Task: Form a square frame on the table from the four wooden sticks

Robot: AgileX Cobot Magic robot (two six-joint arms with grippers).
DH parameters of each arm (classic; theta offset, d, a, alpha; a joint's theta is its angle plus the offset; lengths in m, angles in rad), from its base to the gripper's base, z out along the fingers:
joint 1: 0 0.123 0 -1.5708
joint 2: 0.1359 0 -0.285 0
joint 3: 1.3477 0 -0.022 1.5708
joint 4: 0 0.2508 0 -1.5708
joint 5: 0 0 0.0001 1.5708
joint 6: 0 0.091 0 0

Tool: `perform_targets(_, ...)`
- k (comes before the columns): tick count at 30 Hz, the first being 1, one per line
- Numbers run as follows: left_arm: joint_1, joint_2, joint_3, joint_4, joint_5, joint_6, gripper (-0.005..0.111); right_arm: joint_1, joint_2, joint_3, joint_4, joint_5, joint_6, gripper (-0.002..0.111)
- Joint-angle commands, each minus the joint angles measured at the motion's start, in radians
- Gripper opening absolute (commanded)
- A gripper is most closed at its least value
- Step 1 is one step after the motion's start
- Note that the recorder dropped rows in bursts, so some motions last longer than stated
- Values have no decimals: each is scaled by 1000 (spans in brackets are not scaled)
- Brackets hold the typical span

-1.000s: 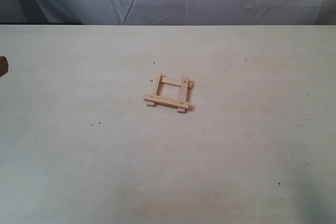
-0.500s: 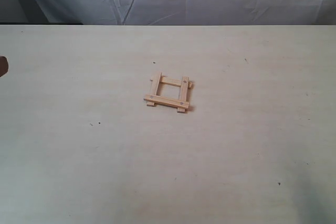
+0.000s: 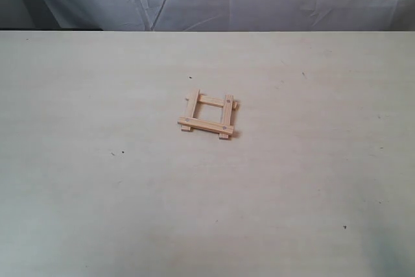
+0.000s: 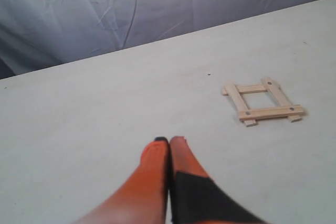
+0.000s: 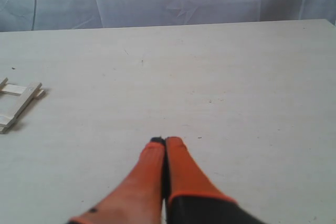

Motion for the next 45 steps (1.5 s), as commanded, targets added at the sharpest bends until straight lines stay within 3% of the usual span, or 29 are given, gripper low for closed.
perform_targets(1,46,-138,132,36,-46,0,0,-5,-7,2,1,-13,-4,-1)
perform_targets(6,85,-293,271,119,-99,0,0,-5,-7,2,1,-13,-4,-1)
perform_targets(12,87,-435,368,162,-114,0,0,-5,-7,2,1,-15,-4,-1)
perform_targets(29,109,-435,368,162,-120,0,0,-5,-7,2,1,-15,-4,-1)
perform_targets(37,109,-435,368,286,-129,-325,0,-5,-7,2,9,-15,-4,-1)
perform_targets(45,109,-435,368,323,-128,-414,0,-5,-7,2,9,-15,-4,-1)
